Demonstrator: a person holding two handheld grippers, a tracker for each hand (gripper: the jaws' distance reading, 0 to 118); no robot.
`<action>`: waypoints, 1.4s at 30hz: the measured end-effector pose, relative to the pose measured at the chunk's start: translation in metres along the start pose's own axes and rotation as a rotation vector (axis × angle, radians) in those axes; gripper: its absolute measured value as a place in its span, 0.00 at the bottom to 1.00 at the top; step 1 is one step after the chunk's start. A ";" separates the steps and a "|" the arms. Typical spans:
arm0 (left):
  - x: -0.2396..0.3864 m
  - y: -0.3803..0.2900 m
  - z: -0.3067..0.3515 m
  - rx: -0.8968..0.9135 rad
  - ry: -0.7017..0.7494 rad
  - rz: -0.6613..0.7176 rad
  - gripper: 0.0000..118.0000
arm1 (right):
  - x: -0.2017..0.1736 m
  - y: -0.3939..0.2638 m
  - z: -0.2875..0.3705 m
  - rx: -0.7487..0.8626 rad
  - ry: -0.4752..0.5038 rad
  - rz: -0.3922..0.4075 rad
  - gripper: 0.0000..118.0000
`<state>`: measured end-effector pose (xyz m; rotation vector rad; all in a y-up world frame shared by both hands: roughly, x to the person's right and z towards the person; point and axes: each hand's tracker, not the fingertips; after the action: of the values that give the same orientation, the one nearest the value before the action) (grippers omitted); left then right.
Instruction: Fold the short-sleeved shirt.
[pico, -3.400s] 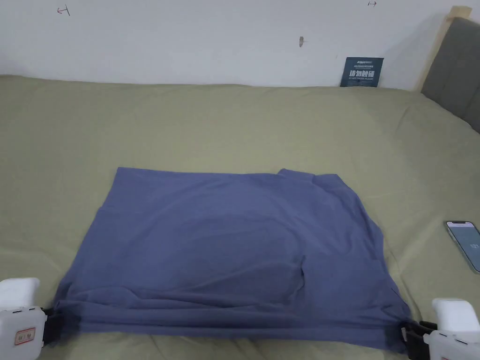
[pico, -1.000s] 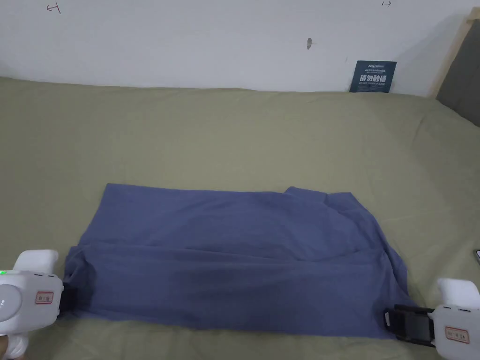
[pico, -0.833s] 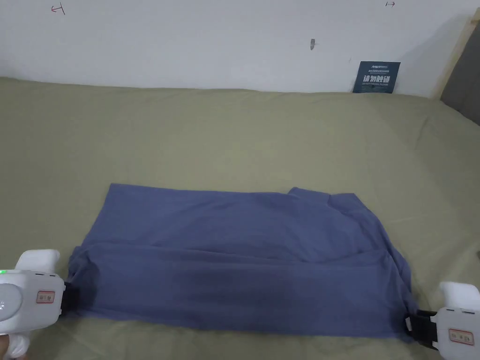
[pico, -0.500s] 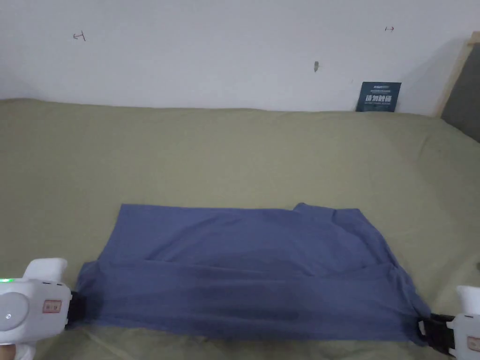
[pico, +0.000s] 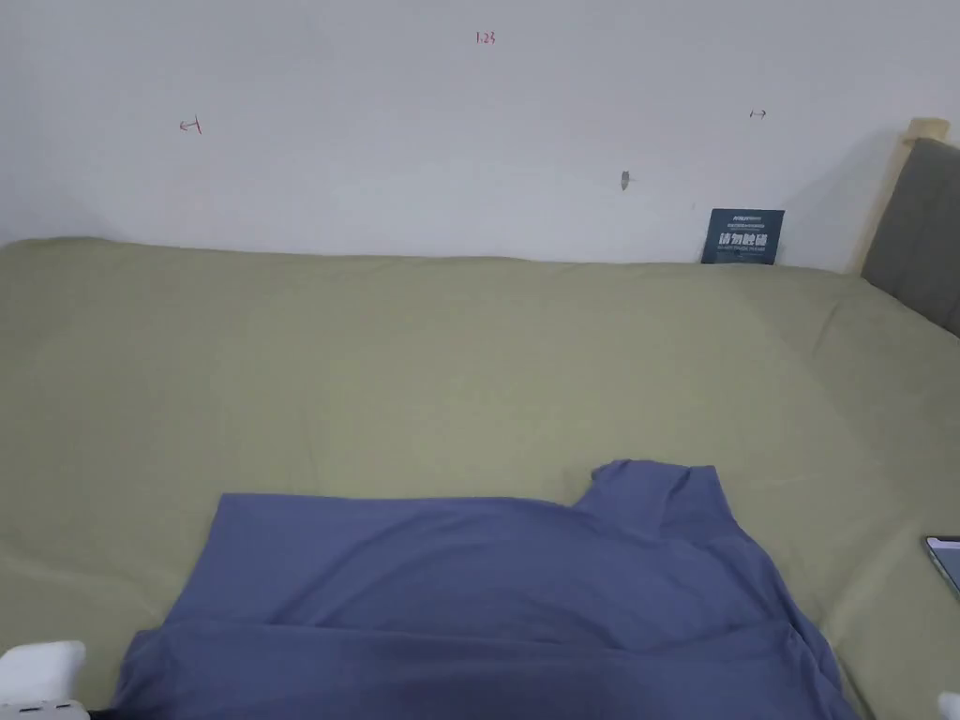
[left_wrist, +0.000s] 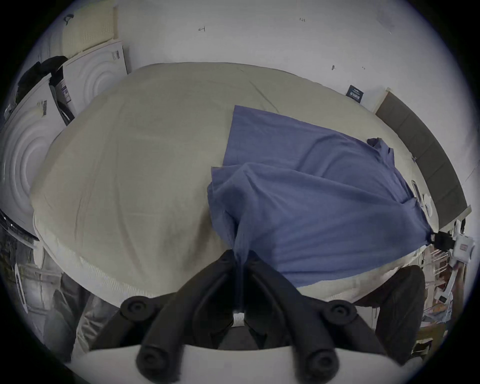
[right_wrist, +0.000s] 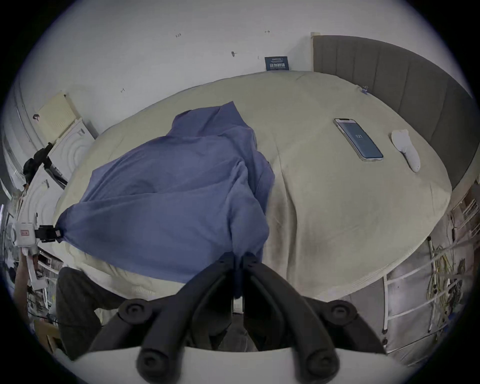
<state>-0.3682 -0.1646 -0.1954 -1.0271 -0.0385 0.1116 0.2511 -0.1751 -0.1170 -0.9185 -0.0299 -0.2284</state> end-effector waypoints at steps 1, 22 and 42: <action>-0.001 0.000 -0.001 0.006 -0.003 0.009 0.05 | 0.000 0.002 -0.001 -0.003 -0.001 0.004 0.04; 0.042 0.162 -0.061 0.133 0.039 -0.044 0.01 | -0.037 0.122 -0.043 0.132 -0.109 0.112 0.00; 0.046 0.217 -0.175 0.009 0.121 -0.079 0.18 | -0.014 0.186 -0.129 0.056 -0.138 0.135 0.00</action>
<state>-0.3238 -0.1977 -0.4728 -1.0207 0.0308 -0.0225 0.2666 -0.1663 -0.3431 -0.8752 -0.1012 -0.0388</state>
